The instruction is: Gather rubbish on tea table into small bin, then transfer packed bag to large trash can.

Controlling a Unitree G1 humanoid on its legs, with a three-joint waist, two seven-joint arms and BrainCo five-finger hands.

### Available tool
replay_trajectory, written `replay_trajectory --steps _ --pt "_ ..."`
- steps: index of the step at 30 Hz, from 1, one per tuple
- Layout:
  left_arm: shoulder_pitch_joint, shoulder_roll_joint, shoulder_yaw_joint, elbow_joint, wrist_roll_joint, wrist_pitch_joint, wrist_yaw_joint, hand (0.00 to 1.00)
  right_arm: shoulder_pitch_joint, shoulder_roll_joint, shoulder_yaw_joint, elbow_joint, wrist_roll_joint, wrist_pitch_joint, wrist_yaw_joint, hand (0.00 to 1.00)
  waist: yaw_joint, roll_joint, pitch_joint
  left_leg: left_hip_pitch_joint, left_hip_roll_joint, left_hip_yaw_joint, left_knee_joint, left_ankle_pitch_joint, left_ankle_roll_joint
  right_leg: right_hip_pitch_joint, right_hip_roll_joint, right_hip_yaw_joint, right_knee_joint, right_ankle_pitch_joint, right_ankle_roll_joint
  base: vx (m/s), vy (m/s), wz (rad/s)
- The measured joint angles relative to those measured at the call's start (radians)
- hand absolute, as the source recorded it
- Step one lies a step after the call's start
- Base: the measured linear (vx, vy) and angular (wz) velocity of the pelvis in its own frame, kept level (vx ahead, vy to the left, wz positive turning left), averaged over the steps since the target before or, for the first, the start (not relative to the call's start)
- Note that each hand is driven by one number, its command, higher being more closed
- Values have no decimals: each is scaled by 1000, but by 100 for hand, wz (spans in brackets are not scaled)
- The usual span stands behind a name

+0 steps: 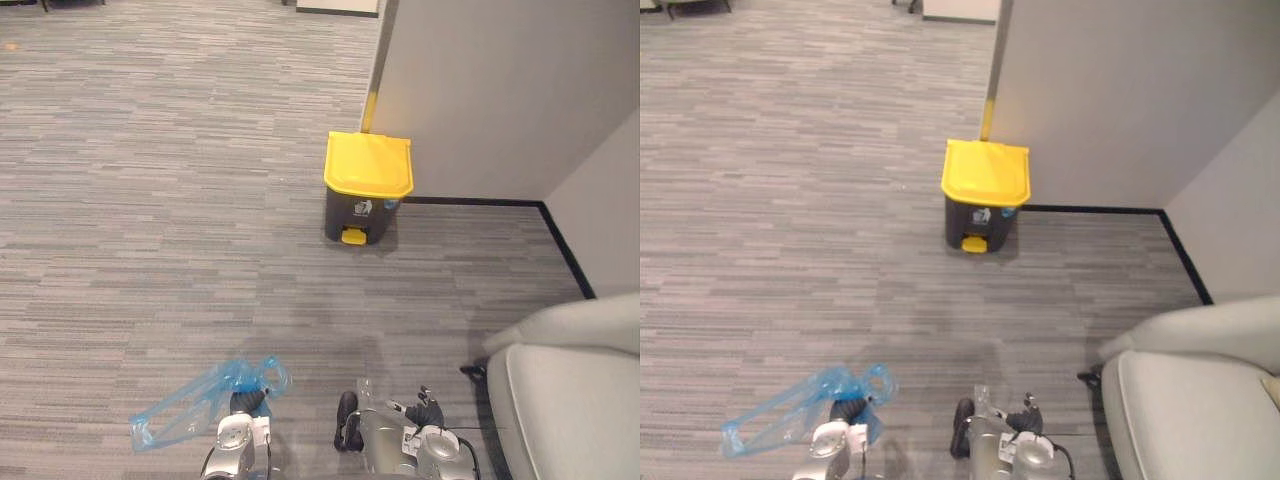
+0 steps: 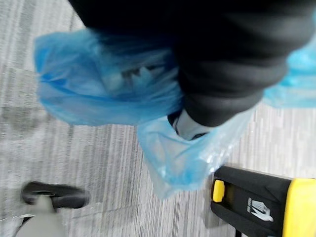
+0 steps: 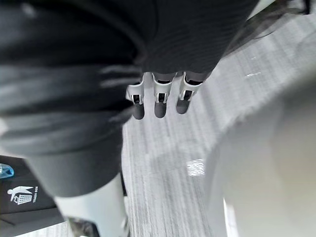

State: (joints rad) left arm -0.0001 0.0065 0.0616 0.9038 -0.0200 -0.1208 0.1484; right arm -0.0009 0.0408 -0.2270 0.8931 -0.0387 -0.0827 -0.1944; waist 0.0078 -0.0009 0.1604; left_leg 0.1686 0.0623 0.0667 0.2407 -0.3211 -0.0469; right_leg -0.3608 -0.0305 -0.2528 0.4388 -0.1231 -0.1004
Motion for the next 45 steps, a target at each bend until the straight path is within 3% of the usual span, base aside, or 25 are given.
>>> replay_trajectory --steps 1,2,3,6,9,12,13,14,16,18,20,21,23,24,26,28,31,32,33,34,36,38,40,43,45 --pt "2 1 10 0 0 0 -1 100 11 1 -6 1 0 3 1 0 -3 11 3 -25 23 -16 116 6 -9 50 18 -21 -14 -27 -8 490 -189 26" --pt "2 -4 29 -1 0 0 -4 100 20 2 -1 -4 1 4 2 0 -4 12 3 -70 39 -25 261 30 -44 96 31 -28 -39 -42 -8 565 -195 25" --pt "14 -17 43 -7 0 -1 -6 100 20 1 23 -5 1 4 2 0 1 13 5 -166 74 -22 504 100 -71 177 51 -27 -93 -60 -17 449 -132 10" --pt "34 -36 57 -23 0 -1 -20 100 14 7 53 -7 2 4 3 0 26 2 7 -340 138 62 741 37 -29 313 71 12 -166 -87 -22 416 -44 -34" --pt "45 -44 60 -54 0 -2 -21 100 4 19 45 -10 2 5 1 0 55 -2 7 -434 146 96 589 -1 -14 387 64 56 -218 -85 -16 326 43 -46" --pt "40 -49 61 -58 0 -2 -21 100 6 26 24 -10 2 6 -3 0 55 -4 9 -484 100 82 306 42 -13 448 26 81 -254 -110 37 343 172 -25" --pt "38 -58 61 -58 -1 -3 -20 100 10 22 23 -9 2 9 -5 0 55 0 7 -481 78 61 166 111 -20 465 11 100 -254 -135 69 390 318 -35" --pt "45 -59 58 -56 -1 -3 -21 100 13 15 24 -5 2 13 -5 0 61 9 -5 -470 63 52 143 219 -19 470 3 127 -249 -158 95 327 278 -42" --pt "47 -48 57 -48 -1 -3 -22 100 11 21 37 4 1 15 -2 0 61 -28 -26 -465 18 90 160 171 10 476 -46 177 -250 -174 113 365 240 -27" --pt "48 -47 57 -48 -1 -2 -22 100 13 22 37 1 1 15 -3 0 69 -30 -29 -461 8 129 218 120 39 465 -73 224 -192 -171 119 509 342 -32" --pt "50 -46 52 -48 -2 0 -22 100 15 22 37 1 0 15 -1 0 75 -31 -28 -423 1 156 231 70 56 411 -91 261 -29 -172 153 454 317 -36" --pt "52 -37 32 -47 -2 1 -21 100 20 21 39 -1 -1 15 0 0 76 -30 -26 -381 -5 174 228 46 66 335 -104 279 171 -147 207 281 148 -24" --pt "53 -27 18 -46 -3 3 -20 100 33 21 47 -5 -1 15 0 0 71 -28 -22 -314 -13 183 225 15 76 227 -114 287 439 -119 248 355 111 -17" --pt "53 -25 19 -46 -3 3 -16 100 43 21 49 -8 -1 15 1 0 69 -26 -18 -264 -15 183 207 -1 77 162 -113 263 554 -132 228 286 57 -6" --pt "53 -23 20 -46 -4 3 -15 100 48 20 53 -15 -2 14 1 0 56 -21 -12 -200 -14 182 161 -10 72 83 -112 204 588 -146 203 307 -1 3" --pt "50 -21 26 -46 -4 3 -15 100 40 21 52 -19 -2 13 0 0 48 -22 -10 -154 -6 180 126 -26 59 20 -108 138 524 -157 185 309 -50 0" --pt "46 -17 39 -37 -4 2 -16 100 40 21 51 -13 -3 13 0 0 45 -33 -8 -78 5 176 71 -43 31 10 -57 102 212 -122 153 349 -146 7" --pt "47 -16 38 -29 -3 1 -17 100 45 20 48 -8 -3 12 -1 0 39 -51 -18 -61 -13 157 52 -51 18 20 -48 135 100 -51 121 288 -129 34" --pt "33 -26 40 2 -3 3 -16 100 41 12 28 2 -2 13 -1 0 35 -35 -19 -37 -3 127 39 -62 -1 28 -39 125 116 -57 55 471 -167 46" --pt "37 -43 40 13 -2 2 -17 100 37 -6 10 6 -2 14 -1 0 34 14 -30 -49 33 83 72 -47 -25 54 -15 91 82 -79 44 395 -135 33" --pt "36 -51 43 13 -2 2 -18 100 37 -10 5 5 -2 14 0 0 34 31 -28 -77 53 62 147 -41 -37 83 -1 70 60 -87 30 359 -138 25" --pt "29 -54 68 12 -2 3 -19 100 42 -5 9 9 0 15 0 0 34 34 -24 -189 98 26 432 31 -45 172 25 42 -5 -98 13 426 -171 21" --pt "36 -56 66 1 -1 4 -25 100 42 0 26 23 2 16 0 0 43 16 -11 -293 146 54 668 16 -23 300 31 46 -88 -102 4 389 -81 -5" --pt "40 -59 57 -27 -1 3 -30 100 40 1 24 25 3 16 -1 0 49 8 -14 -350 173 99 600 0 -25 360 28 62 -136 -102 4 254 40 -20" --pt "36 -59 55 -26 -1 5 -40 100 39 3 13 23 12 16 -1 0 48 12 -15 -377 166 116 363 23 -24 395 14 73 -167 -101 12 204 159 -14"
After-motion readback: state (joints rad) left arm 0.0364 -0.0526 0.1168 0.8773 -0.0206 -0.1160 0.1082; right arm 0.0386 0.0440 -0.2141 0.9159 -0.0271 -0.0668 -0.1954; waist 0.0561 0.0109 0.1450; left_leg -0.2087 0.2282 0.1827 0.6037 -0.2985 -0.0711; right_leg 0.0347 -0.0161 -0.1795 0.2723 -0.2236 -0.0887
